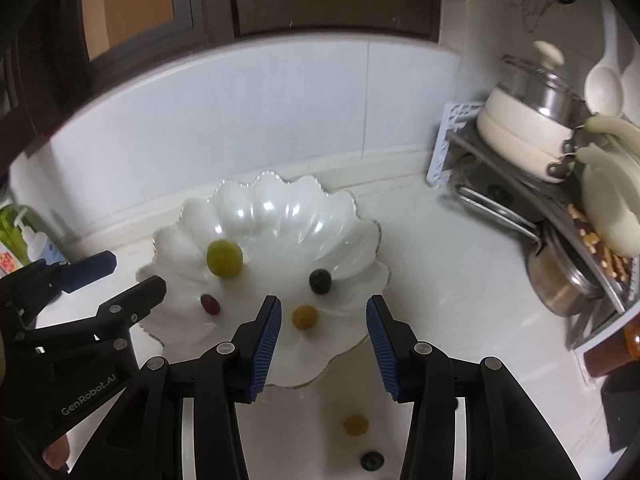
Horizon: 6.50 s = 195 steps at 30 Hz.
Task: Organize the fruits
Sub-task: 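Withdraw both open grippers from the bowl back toward the remaining fruits, then grasp a dark blue plum with the left gripper while the right grasps a dark plum, then carry the plum in the left gripper over the bowl while the right carries its plum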
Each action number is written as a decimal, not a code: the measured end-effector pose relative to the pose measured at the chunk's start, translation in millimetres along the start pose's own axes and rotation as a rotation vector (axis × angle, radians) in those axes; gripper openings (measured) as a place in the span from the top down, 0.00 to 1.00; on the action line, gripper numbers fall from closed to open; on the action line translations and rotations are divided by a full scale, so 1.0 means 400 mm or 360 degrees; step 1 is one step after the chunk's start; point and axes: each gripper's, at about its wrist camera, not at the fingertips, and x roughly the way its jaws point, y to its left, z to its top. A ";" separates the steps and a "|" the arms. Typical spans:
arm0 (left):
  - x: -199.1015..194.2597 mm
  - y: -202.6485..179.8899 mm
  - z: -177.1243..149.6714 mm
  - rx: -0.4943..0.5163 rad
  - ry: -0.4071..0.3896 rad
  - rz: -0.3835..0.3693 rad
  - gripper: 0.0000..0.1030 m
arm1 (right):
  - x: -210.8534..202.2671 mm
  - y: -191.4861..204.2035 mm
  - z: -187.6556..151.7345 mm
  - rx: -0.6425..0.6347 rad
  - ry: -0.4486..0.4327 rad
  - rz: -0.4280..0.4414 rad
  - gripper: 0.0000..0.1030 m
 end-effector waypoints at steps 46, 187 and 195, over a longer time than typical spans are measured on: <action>-0.305 -0.239 -0.115 0.0220 -0.0345 -0.0327 0.39 | -0.363 -0.172 -0.234 0.0256 -0.0360 -0.0282 0.56; -0.036 -0.367 -0.245 0.0385 0.0121 -0.0604 0.78 | -0.097 -0.228 -0.390 0.0324 0.0128 -0.0087 0.78; -0.100 -0.333 -0.227 0.0326 0.0025 -0.0577 0.78 | -0.152 -0.194 -0.352 0.0278 0.0042 -0.0062 0.78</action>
